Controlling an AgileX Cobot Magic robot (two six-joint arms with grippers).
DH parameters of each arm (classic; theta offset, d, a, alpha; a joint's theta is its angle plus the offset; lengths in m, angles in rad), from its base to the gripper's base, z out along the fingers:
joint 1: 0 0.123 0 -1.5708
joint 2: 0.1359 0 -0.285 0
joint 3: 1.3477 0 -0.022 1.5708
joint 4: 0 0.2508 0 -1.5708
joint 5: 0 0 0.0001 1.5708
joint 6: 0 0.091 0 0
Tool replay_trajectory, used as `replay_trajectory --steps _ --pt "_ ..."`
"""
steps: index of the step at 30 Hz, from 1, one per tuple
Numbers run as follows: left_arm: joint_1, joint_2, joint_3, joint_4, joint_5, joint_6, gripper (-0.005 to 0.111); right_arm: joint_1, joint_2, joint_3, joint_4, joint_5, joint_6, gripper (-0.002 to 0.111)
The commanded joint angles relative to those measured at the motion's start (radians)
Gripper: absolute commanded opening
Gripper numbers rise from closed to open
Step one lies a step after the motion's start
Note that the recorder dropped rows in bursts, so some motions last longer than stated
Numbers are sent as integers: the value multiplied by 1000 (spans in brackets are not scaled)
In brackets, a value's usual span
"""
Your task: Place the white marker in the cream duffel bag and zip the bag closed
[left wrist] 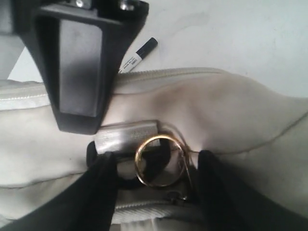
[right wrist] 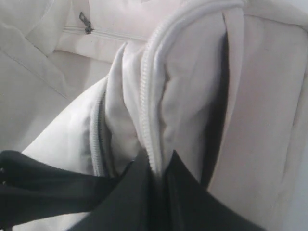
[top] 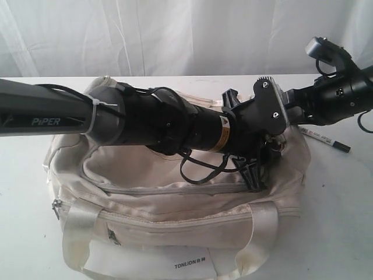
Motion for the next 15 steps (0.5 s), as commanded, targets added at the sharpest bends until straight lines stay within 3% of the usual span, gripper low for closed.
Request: replay_trajectory --steps 1,8,15 --pt "-2 13 -5 10 8 -9 55 0 2 -3 53 109 -67 0" --pt "-2 18 -5 10 12 -9 54 0 -6 -3 92 160 -94 0" --pt "-2 29 -5 10 27 -9 45 0 -6 -3 103 164 -96 0"
